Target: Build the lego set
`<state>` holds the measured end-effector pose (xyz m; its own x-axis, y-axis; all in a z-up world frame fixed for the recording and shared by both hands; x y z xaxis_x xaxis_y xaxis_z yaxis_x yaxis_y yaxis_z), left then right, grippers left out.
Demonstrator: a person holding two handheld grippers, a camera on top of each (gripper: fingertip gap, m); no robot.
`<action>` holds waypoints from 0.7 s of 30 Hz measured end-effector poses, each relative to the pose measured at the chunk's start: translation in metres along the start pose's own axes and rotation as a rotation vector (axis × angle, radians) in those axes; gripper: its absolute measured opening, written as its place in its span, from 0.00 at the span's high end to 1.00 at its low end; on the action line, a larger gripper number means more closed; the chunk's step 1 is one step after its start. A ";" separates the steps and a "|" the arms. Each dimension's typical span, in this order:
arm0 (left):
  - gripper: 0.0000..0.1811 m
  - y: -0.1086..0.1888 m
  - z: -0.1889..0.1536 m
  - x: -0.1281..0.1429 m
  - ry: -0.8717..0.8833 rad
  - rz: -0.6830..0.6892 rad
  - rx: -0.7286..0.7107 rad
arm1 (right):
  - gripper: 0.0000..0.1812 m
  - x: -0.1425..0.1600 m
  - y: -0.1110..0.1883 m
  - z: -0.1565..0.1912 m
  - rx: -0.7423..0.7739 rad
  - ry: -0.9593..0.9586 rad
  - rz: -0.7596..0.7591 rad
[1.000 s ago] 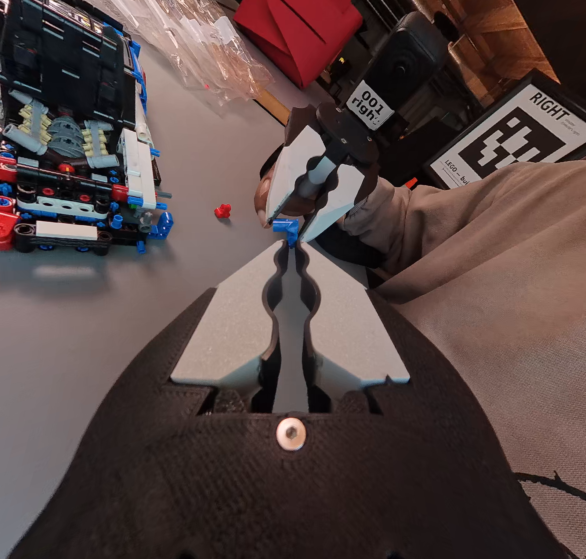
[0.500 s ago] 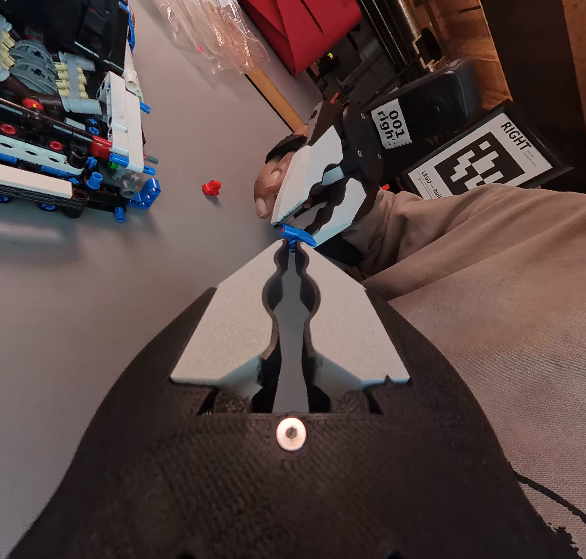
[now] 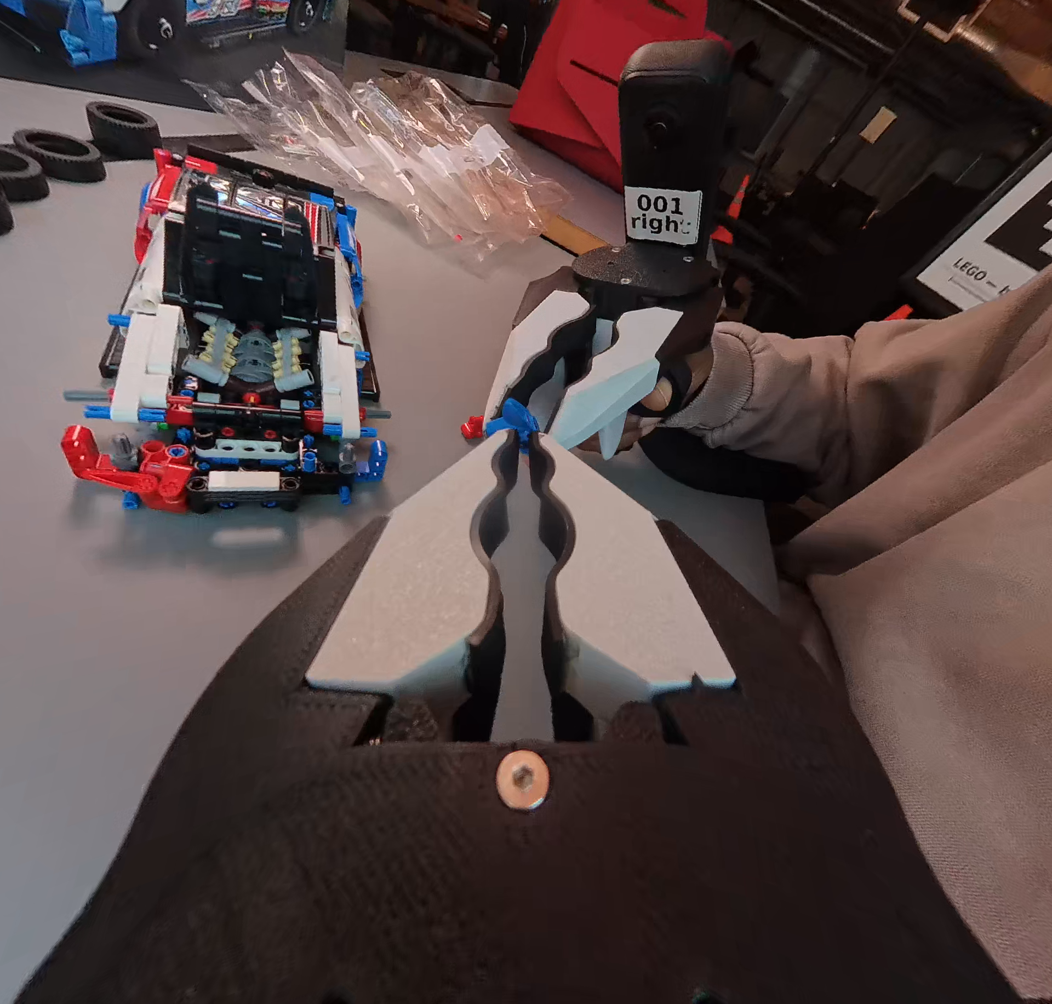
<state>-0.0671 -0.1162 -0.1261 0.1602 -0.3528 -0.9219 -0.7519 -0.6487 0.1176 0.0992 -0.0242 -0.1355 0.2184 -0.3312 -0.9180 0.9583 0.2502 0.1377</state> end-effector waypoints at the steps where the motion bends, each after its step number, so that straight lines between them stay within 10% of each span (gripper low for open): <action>1: 0.99 0.000 -0.001 0.000 -0.021 0.004 -0.004 | 0.91 0.000 0.000 0.000 -0.009 -0.010 -0.001; 21: 0.99 0.004 0.011 0.002 0.371 -0.173 0.139 | 0.91 -0.003 0.000 0.009 0.030 0.010 -0.226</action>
<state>-0.0766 -0.1122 -0.1312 0.4918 -0.4816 -0.7254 -0.7685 -0.6317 -0.1017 0.0996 -0.0312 -0.1292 -0.0044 -0.3668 -0.9303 0.9877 0.1437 -0.0613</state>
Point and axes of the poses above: each gripper's, where its closed fingertips meet, y back along the fingers, x out of its underside, z = x × y across the jaws, the point moved 10 cm from there along y, back along the fingers, and after that the axes turned 5 degrees about -z, right-handed, at the moved point
